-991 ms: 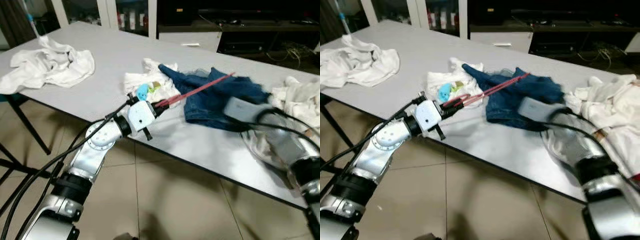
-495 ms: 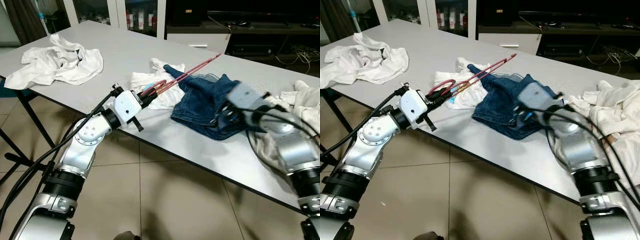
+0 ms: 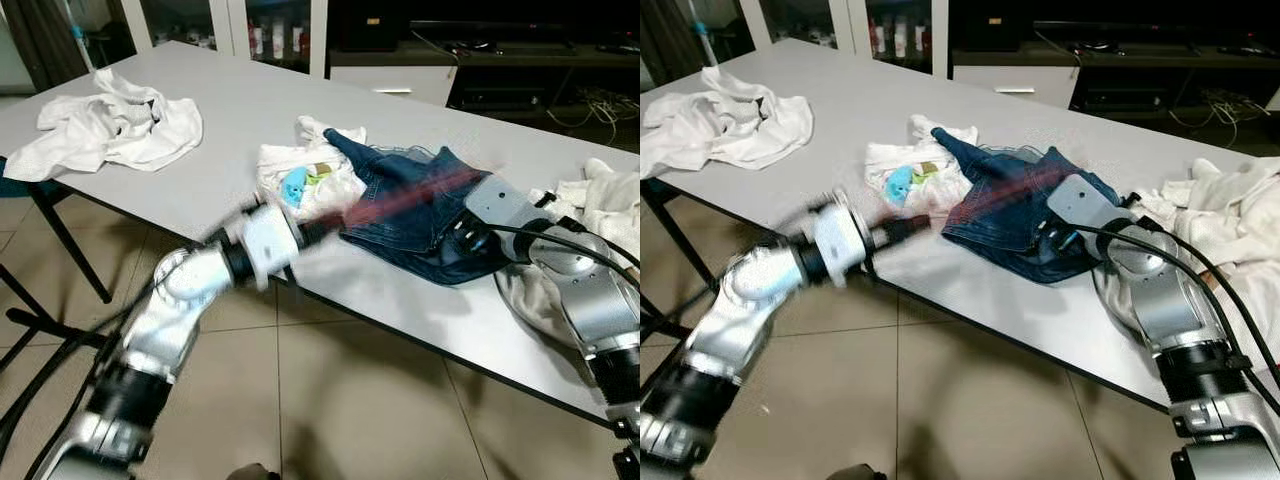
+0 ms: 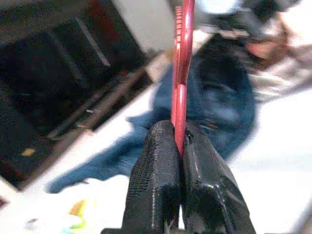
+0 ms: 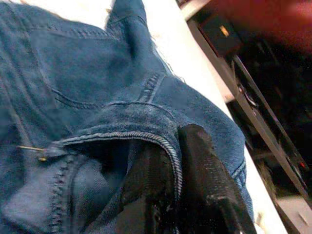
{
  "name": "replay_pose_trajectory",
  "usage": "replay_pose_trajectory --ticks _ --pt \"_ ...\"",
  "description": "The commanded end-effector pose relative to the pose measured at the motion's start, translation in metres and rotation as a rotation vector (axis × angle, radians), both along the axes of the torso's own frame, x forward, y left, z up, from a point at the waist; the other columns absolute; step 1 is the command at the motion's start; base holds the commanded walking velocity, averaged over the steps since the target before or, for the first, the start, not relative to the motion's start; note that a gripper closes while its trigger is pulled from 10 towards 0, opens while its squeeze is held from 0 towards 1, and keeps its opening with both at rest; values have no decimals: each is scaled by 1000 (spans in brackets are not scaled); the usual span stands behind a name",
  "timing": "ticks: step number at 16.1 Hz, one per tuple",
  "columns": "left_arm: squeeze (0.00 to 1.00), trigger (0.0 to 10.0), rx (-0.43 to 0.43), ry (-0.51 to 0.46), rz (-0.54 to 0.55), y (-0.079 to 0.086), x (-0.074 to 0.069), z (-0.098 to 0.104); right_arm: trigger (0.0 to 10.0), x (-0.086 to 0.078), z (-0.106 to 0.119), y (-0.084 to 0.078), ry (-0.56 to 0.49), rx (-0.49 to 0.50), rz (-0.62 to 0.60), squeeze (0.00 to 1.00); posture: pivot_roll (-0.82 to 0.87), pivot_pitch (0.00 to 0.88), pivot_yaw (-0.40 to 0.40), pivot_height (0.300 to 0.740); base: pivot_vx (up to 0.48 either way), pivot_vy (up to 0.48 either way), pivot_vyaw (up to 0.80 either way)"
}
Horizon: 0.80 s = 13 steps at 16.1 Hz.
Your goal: Hang hanger
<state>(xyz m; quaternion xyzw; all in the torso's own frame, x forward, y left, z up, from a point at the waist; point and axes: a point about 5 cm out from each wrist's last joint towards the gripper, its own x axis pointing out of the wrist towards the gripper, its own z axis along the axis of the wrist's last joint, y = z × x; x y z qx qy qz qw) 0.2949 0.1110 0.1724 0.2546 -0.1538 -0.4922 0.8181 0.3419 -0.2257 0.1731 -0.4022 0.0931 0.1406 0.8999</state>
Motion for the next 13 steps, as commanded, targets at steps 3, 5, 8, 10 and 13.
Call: replay_pose_trajectory --ticks 3,5,8,10,13 --pt "0 10000 57 34 -81 1 -10 2 0 5 12 -11 -75 -29 -63 0 39 2 -12 723 0 0 0" --pt "0 10000 96 86 -107 4 -15 -4 0 4 16 -6 -97 -8 -35 0 42 0 -10 723 0 0 0" --pt "0 10000 121 121 -126 5 -19 -8 431 5 14 -12 -102 -14 -55 0 40 0 -10 723 0 0 0" --pt "0 10000 124 119 -110 9 -18 -6 1020 5 12 -19 -102 -32 -72 0 41 1 -10 723 0 0 0" --pt "0 10000 140 127 -95 13 -17 -5 196 3 20 -12 -119 -18 7 0 44 2 -12 723 0 0 0"
